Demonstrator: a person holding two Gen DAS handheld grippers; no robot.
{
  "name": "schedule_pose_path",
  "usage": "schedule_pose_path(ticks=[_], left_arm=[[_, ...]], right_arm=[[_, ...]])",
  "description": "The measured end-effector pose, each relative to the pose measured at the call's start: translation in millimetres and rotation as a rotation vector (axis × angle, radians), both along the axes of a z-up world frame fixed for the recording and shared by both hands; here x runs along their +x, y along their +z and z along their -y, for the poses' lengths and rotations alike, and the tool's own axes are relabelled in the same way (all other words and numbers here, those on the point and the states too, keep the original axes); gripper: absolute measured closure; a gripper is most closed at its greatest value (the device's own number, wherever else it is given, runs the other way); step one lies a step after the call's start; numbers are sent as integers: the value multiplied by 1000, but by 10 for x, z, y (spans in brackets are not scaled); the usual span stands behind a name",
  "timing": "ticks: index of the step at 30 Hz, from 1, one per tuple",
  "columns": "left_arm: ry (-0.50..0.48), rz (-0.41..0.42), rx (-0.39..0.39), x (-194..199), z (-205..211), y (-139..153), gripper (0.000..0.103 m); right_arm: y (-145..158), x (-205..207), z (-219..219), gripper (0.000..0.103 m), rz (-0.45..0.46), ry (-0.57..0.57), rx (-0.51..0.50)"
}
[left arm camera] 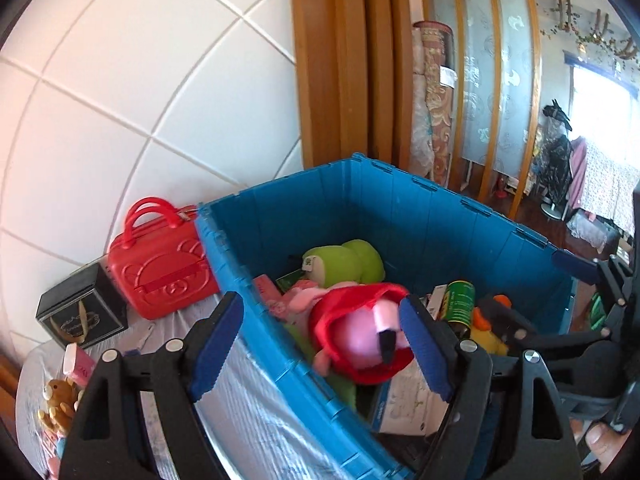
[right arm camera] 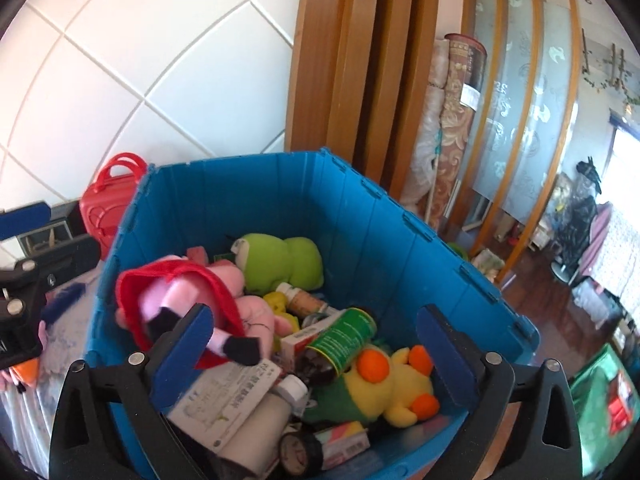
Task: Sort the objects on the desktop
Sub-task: 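Move both tools back over the bed toward the pig plushes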
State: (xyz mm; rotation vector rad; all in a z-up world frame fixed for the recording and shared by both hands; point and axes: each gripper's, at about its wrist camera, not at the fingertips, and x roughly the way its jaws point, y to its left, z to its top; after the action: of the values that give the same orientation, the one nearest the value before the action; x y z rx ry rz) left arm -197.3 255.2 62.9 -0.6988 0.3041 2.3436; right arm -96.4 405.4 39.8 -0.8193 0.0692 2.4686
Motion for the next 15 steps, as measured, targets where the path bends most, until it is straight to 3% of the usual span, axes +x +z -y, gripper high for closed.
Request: schedule_pose_path(ticks=[6,11,15], left_arm=[[117,-7,26,-9,807,-148,23],[297,23,20,-148,1647,-385,23],[455,82,15,-274,2363,-645,23]], right_arm=[[210,-6,586,0,-87,140,-16],[278,-210,1318,0,-131,343,-12],[176,-531,1900,0,-110,493,-12]])
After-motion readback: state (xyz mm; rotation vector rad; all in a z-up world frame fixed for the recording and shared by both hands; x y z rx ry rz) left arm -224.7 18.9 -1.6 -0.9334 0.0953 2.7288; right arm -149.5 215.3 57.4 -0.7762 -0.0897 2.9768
